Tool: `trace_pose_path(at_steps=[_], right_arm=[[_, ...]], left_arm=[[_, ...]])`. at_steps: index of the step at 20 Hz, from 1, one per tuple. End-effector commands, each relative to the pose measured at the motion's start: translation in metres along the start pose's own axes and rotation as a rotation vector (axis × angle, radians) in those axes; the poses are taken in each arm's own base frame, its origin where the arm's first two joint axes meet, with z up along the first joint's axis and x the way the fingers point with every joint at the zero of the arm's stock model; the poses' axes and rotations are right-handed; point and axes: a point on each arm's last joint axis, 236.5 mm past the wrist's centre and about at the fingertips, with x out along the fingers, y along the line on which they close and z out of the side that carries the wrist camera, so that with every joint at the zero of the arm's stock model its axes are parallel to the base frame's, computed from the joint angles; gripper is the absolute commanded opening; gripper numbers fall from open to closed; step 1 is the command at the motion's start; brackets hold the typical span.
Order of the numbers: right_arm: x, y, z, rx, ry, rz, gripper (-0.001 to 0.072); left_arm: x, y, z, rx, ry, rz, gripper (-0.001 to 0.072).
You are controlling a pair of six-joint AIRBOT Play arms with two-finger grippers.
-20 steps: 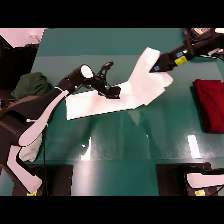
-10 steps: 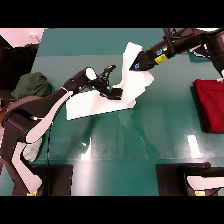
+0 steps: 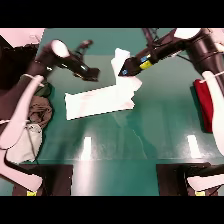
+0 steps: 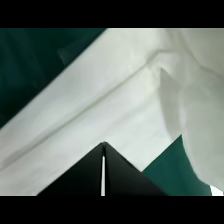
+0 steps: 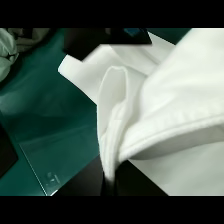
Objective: Fold the shirts.
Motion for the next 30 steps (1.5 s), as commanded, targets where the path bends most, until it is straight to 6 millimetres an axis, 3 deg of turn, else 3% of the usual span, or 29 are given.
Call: trace_pose_path(at_steps=[1, 3, 5, 7, 9, 10, 11, 13, 15, 17, 19, 22, 24, 25, 26, 28, 30], right_arm=[[0.040, 0.010, 0.006, -0.039, -0.002, 0.017, 0.0012], [0.067, 0.017, 0.015, -0.057, -0.030, 0.024, 0.0012], [0.097, 0.026, 0.018, -0.103, -0.044, 0.035, 0.0013], [0.133, 0.040, 0.017, -0.159, -0.045, 0.050, 0.0015], [0.169, 0.062, 0.020, -0.214, -0.050, 0.079, 0.0040], [0.185, 0.080, 0.025, -0.236, -0.064, 0.108, 0.0216], [0.200, 0.096, 0.027, -0.254, -0.077, 0.133, 0.0347], [0.221, 0.120, 0.023, -0.279, -0.088, 0.158, 0.0516], [0.217, 0.122, 0.016, -0.273, -0.094, 0.143, 0.0534], [0.194, 0.104, 0.007, -0.237, -0.066, 0.121, 0.0530], [0.163, 0.067, -0.006, -0.173, -0.023, 0.086, 0.0530], [0.115, -0.016, -0.028, 0.004, 0.001, 0.001, 0.0530], [0.088, -0.072, -0.054, 0.169, 0.035, -0.039, 0.0533], [0.077, -0.097, -0.069, 0.235, 0.057, -0.051, 0.0597], [0.070, -0.118, -0.080, 0.295, 0.066, -0.057, 0.0685], [0.067, -0.147, -0.095, 0.409, 0.060, -0.041, 0.0694], [0.074, -0.161, -0.097, 0.494, 0.047, 0.008, 0.0694]], left_arm=[[-0.096, 0.061, -0.001, -0.012, -0.071, 0.205, 0.0023], [-0.143, 0.083, -0.004, -0.028, -0.125, 0.299, 0.0022], [-0.180, 0.092, -0.006, -0.047, -0.181, 0.345, 0.0022], [-0.205, 0.095, -0.008, -0.059, -0.227, 0.364, 0.0023], [-0.215, 0.093, -0.008, -0.059, -0.246, 0.371, 0.0023], [-0.215, 0.092, -0.009, -0.060, -0.242, 0.369, 0.0023], [-0.214, 0.093, -0.010, -0.061, -0.239, 0.368, 0.0023], [-0.213, 0.093, -0.011, -0.062, -0.235, 0.368, 0.0023], [-0.213, 0.093, -0.012, -0.059, -0.231, 0.369, 0.0023], [-0.212, 0.093, -0.013, -0.060, -0.223, 0.367, 0.0023], [-0.212, 0.092, -0.016, -0.062, -0.213, 0.366, 0.0023], [-0.210, 0.090, -0.019, -0.065, -0.198, 0.357, 0.0023], [-0.208, 0.085, -0.020, -0.066, -0.194, 0.330, 0.0023], [-0.207, 0.080, -0.018, -0.065, -0.199, 0.308, 0.0023], [-0.205, 0.074, -0.017, -0.064, -0.204, 0.285, 0.0023], [-0.204, 0.066, -0.014, -0.049, -0.211, 0.251, 0.0023], [-0.203, 0.063, -0.014, -0.050, -0.212, 0.236, 0.0023]])
